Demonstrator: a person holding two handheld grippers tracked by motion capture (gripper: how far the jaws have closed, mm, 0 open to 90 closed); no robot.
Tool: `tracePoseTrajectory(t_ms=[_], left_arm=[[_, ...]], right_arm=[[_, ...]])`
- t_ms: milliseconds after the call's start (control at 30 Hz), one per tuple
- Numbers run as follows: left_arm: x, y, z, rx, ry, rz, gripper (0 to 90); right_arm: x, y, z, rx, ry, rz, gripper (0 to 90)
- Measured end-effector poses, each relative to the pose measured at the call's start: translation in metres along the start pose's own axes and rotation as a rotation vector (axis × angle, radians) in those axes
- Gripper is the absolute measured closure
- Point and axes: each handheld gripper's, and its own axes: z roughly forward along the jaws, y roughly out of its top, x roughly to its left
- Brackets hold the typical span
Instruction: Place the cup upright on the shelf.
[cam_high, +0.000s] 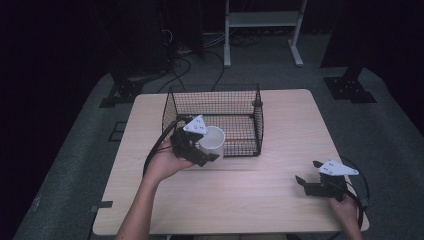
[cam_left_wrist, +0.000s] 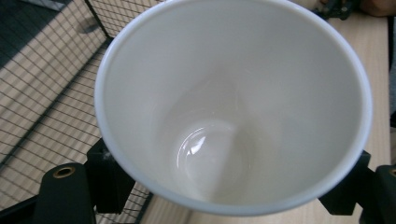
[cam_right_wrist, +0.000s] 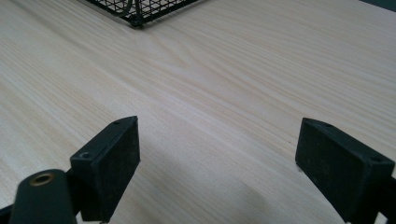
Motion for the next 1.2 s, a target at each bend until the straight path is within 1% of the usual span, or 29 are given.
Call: tracePoseTrajectory(t_ms=[167,233,267,433,467,500,600,667,767,833,933,1000,1067,1100,1200], left_arm=[[0.005,0.013,-0.004,-0.001,0.007,0.01,20.9],[0.011,0.017,-0.004,0.011,0.011,0.013,20.9],[0.011,0.017,-0.004,0.011,0.011,0.013,20.9],[0.023,0.025,-0.004,0.02,0.015,0.0,20.9],[0.029,0.028,-0.004,0.027,0.022,-0.001,21.0],[0.029,0.028,-0.004,0.027,0.022,-0.001,20.9],[0.036,0.033,-0.003,0.027,0.022,-0.006,21.0],[0.04,0.035,-0.003,0.033,0.032,-0.01,21.0],[0.046,0.038,-0.001,0.044,0.032,-0.017,21.0],[0.051,0.038,-0.002,0.04,0.028,-0.024,21.0],[0.056,0.038,-0.001,0.045,0.041,-0.033,21.0],[0.06,0.039,0.0,0.047,0.036,-0.042,21.0],[0.065,0.041,0.002,0.046,0.042,-0.046,21.0],[0.065,0.041,0.002,0.046,0.042,-0.046,21.0],[0.071,0.043,0.008,0.058,0.045,-0.05,21.0]], right_arm=[[0.0,0.0,0.0,0.001,0.002,-0.003,13.1],[0.0,0.0,0.0,0.0,0.001,-0.002,13.1],[0.0,0.0,0.0,0.0,0.001,-0.002,13.1],[0.0,0.0,0.0,0.0,0.002,-0.002,13.1],[0.0,0.0,0.0,0.0,0.002,0.0,13.1],[0.0,0.0,0.0,0.0,0.002,0.0,13.1],[0.0,0.0,0.0,-0.001,0.004,0.0,13.1],[0.0,0.0,0.0,-0.001,0.003,0.0,13.1],[0.0,0.0,0.0,-0.003,0.002,0.002,13.1],[-0.001,0.0,0.0,-0.003,0.003,0.002,13.1],[-0.001,0.0,0.0,-0.003,0.004,0.004,13.1],[-0.001,0.0,0.0,-0.005,0.003,0.003,13.1],[-0.001,0.0,0.0,-0.007,0.004,0.004,13.1],[-0.001,0.0,0.0,-0.007,0.004,0.005,13.1],[-0.001,0.0,0.0,-0.008,0.004,0.004,13.1]])
